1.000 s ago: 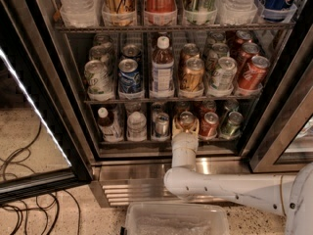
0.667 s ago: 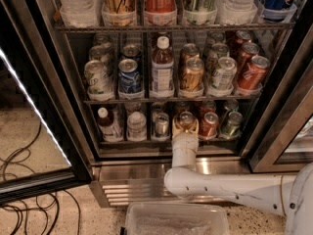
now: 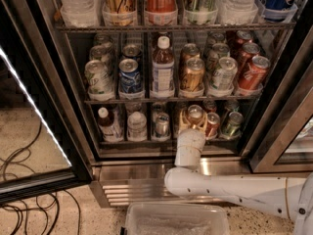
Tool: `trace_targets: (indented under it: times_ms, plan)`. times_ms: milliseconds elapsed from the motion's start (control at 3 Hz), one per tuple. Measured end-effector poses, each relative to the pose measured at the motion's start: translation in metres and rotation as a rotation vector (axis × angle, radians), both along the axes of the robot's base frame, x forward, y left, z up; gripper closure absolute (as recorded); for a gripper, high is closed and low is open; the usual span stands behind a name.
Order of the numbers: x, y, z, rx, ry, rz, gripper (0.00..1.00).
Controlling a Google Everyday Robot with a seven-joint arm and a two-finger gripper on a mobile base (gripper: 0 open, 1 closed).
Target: Pick orange can from bottom shelf of fridge
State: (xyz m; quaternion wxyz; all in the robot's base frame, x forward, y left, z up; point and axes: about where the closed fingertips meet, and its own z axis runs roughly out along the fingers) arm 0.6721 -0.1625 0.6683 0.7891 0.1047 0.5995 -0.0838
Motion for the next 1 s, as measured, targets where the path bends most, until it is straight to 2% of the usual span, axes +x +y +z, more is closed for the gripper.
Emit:
trace_targets:
  times_ms: [333, 667, 1000]
  plan:
    - [-0.013, -0.008, 0.024, 0.037, -0.053, -0.013, 1.00]
    - [-0.037, -0.020, 0.045, 0.144, -0.054, 0.053, 1.00]
    - [-0.063, -0.047, 0.056, 0.195, -0.048, 0.176, 1.00]
